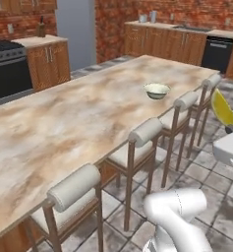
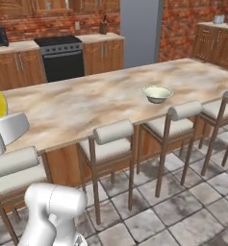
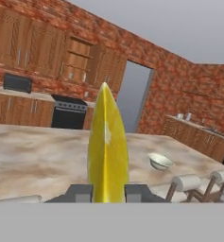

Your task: There is a bowl on the dining counter. Grab a lemon wedge from the fridge and place it in the bowl. Then get the liquor bottle and glass cup from the cabinet and place them next to the bowl.

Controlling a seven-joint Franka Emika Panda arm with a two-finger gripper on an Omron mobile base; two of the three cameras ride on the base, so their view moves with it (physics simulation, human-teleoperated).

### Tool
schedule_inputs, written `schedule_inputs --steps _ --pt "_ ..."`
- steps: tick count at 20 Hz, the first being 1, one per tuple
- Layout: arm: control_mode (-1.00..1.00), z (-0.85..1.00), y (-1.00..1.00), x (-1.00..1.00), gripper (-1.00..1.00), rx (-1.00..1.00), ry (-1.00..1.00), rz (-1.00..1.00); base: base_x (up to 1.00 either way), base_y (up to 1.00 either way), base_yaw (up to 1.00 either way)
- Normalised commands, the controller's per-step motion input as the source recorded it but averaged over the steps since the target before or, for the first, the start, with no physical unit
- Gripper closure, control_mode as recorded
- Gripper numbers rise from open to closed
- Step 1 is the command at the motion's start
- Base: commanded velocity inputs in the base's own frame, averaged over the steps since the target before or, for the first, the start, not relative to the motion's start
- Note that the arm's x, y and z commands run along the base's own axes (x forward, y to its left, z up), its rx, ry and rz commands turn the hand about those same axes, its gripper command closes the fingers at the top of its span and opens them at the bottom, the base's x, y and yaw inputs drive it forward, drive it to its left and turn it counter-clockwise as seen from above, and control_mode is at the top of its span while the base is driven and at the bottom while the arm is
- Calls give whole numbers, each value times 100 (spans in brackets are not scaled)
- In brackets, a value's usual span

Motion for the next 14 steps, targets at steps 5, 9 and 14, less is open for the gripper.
schedule_inputs --steps 5,9,14 --pt "100 0 0 0 100 0 0 0 47 -100 19" --pt "100 0 0 0 100 0 0 0 47 -100 21" --pt "100 0 0 0 100 0 0 0 46 -84 29"
